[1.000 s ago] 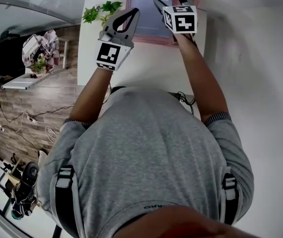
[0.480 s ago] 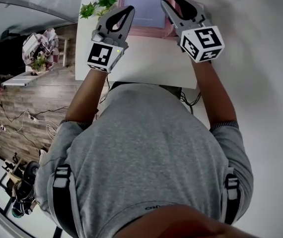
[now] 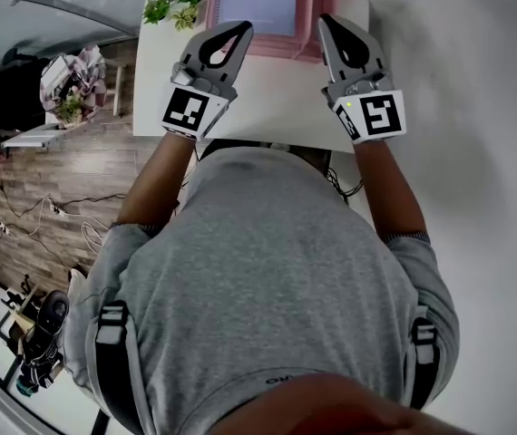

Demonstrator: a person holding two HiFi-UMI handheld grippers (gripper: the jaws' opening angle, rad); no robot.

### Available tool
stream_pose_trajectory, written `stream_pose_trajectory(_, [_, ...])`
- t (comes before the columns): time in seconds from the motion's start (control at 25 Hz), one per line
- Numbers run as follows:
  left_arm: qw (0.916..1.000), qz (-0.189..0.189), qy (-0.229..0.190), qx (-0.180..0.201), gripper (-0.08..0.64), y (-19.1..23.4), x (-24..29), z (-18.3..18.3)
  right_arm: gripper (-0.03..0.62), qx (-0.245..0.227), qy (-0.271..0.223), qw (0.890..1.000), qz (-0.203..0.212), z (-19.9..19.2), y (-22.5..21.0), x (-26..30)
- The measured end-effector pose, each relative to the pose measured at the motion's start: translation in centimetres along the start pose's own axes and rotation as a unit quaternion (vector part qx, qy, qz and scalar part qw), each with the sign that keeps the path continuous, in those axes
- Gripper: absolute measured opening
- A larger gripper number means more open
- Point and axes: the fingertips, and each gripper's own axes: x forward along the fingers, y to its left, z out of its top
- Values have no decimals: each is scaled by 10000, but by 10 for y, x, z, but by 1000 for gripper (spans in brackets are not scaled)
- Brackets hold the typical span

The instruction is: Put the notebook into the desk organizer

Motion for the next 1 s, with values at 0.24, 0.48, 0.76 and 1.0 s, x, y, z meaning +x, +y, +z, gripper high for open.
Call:
stream_pose_trajectory(0.24, [10000,-4,-87,33,19,-24,-13,-7,5,180,22,9998,114,-16,22,-24])
stream_pose_trajectory(0.48, [10000,-44,-47,-54,20,-33,-19,-12,5,111,72,9996,243,-21,39,-33])
stream_pose_trajectory(0.76, [9999,-16,-59,-120,20,-31,-20,-11,5,202,79,9994,262,-24,40,-34])
stream_pose_trajectory(1.0, [9999,-15,-63,-134,20,-31,-20,-10,5,266,-19,9993,266,-18,43,-32])
